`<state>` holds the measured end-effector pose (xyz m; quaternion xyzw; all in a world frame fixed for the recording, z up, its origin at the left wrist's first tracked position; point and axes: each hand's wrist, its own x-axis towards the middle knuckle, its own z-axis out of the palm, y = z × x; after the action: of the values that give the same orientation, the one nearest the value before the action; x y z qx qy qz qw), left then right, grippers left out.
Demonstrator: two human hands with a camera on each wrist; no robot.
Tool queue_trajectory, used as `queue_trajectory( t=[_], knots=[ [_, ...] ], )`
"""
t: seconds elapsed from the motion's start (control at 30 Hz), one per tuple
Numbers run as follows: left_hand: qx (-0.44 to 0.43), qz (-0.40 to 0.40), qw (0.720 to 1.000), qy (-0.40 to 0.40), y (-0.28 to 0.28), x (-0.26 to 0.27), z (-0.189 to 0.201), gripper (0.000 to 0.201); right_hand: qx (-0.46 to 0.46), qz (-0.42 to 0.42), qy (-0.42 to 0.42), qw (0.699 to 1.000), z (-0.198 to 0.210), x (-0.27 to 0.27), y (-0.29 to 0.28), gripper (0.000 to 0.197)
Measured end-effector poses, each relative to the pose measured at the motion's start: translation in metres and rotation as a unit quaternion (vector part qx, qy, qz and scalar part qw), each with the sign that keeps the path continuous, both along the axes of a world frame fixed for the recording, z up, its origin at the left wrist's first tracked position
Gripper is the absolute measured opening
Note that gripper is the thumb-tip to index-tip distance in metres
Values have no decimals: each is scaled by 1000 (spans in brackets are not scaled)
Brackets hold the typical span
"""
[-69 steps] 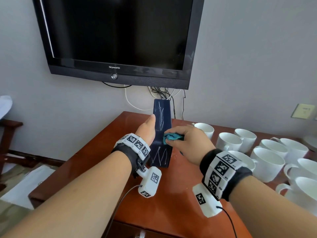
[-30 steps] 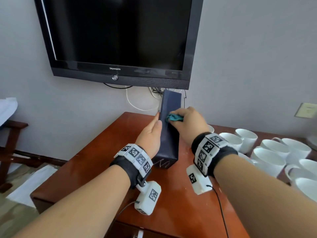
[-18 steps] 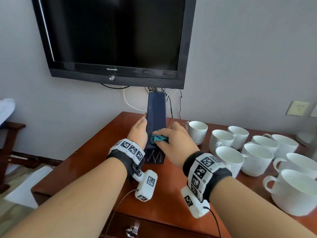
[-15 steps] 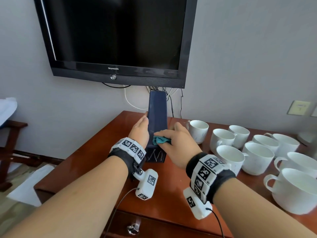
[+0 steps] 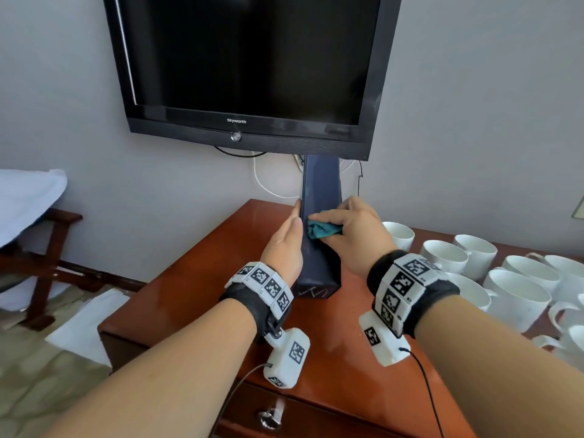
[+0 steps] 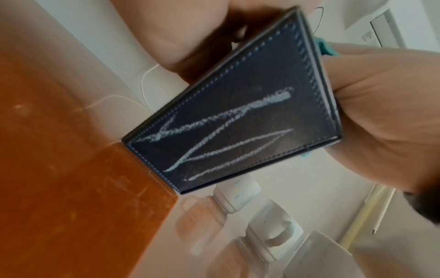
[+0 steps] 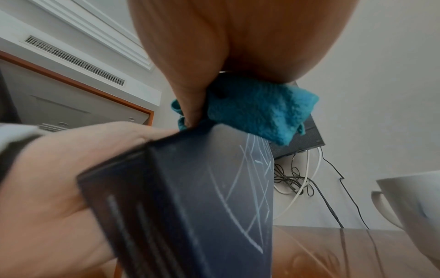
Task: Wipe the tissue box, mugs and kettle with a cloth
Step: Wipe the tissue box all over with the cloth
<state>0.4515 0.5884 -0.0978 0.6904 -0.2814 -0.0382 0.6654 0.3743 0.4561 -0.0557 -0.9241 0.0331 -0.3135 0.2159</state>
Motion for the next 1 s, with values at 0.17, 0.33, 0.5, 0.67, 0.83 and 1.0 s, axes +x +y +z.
queue_trajectory(
  t=[0.17,0.33,0.5,0.67,0.83,1.0],
  knots=[
    [-19,-33,999,8,4,3,-6,46,-20,-21,-5,1000,27,23,-6,33],
    [-43,-76,995,46,10,1,-5,44,-78,-58,-4,995,62,46,-13,29],
    [-27,-82,995,43,13,2,-10,43,-134,-85,-9,987,89,62,-18,33],
    [-4,-61,998,26,13,-1,-7,44,-167,-89,77,979,102,68,-15,45],
    [19,-6,999,28,1,5,0,46,-174,-53,147,972,75,60,-5,47],
    [28,66,996,48,-17,22,-1,47,-101,8,185,978,35,42,1,45]
  ],
)
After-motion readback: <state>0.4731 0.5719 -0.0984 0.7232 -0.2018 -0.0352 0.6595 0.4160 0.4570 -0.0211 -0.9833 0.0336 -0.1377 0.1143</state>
